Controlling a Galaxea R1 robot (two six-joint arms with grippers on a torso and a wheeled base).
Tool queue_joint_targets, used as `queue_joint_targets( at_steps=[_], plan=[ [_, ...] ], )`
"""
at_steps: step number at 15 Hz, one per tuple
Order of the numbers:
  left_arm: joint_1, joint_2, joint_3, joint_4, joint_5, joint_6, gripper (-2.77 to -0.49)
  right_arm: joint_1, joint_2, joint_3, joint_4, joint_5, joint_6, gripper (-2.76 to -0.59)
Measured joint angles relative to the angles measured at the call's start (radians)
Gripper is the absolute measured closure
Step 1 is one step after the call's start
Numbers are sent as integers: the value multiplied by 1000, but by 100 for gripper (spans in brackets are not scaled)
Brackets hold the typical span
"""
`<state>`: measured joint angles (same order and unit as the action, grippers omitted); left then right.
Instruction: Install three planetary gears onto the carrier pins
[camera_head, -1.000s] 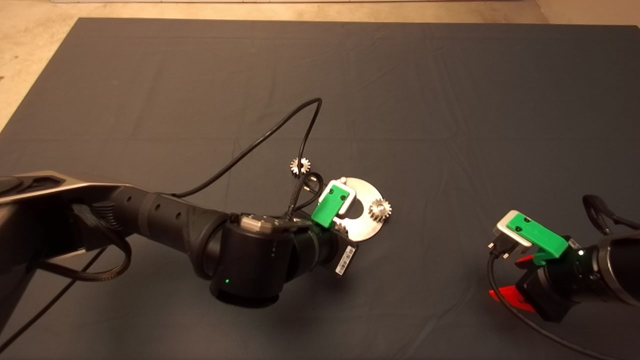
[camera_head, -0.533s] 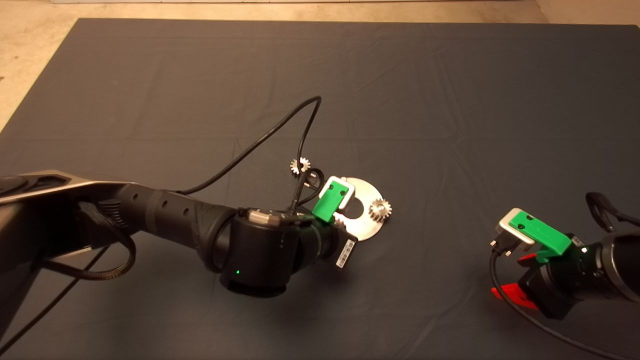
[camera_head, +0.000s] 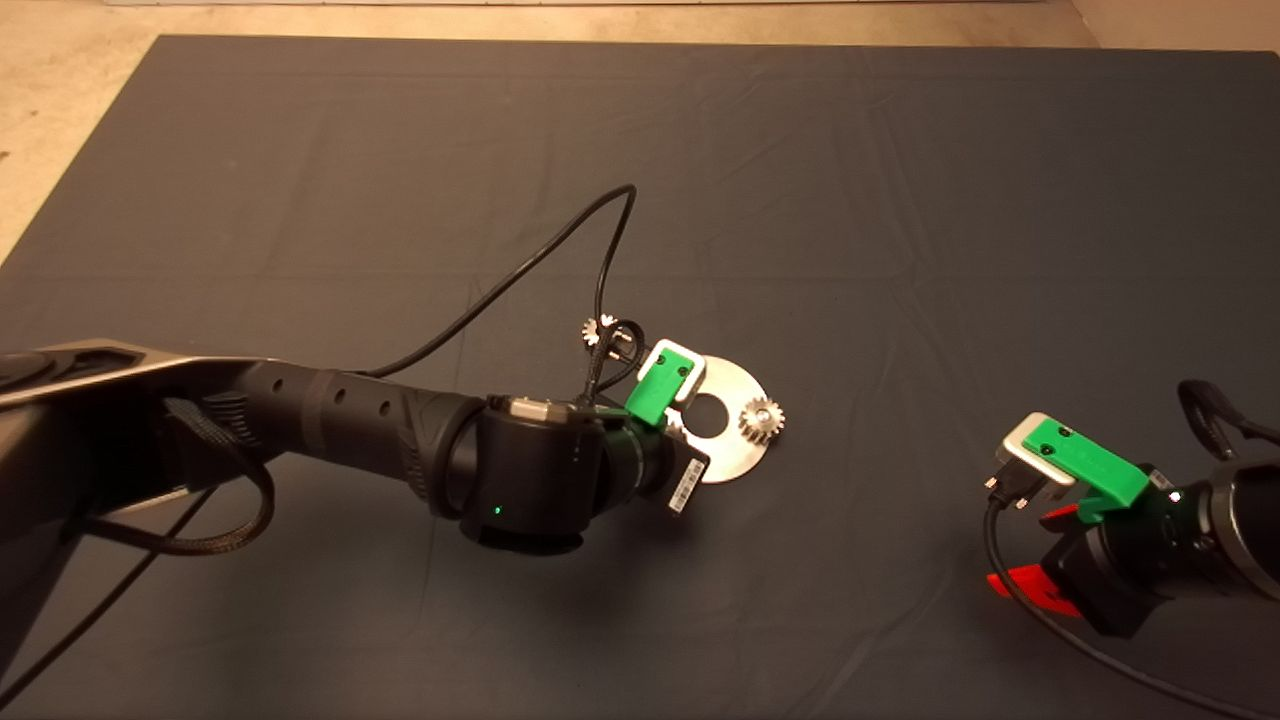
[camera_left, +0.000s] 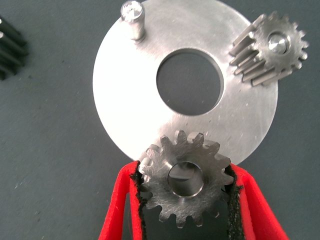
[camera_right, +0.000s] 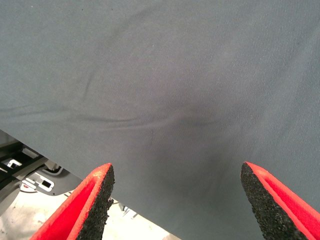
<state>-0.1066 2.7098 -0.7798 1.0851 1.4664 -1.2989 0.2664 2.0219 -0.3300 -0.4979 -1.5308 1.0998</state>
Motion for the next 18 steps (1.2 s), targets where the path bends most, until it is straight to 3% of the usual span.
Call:
queue_joint_targets(
  at_steps=[1, 7, 14, 18],
  plan=[
    [0, 0, -6, 1, -10, 0, -65, 0, 0, 0, 2, 0, 0, -186],
    [-2, 5, -17, 0, -25, 0, -65, 6, 0, 0, 13, 0, 0, -186],
    [-1, 7, -17, -1, -27, -2, -65, 14, 0, 0, 16, 1, 0, -186],
    [4, 33, -18, -4, -24, -10, -64, 23, -3, 0, 17, 0, 0, -186]
  ],
)
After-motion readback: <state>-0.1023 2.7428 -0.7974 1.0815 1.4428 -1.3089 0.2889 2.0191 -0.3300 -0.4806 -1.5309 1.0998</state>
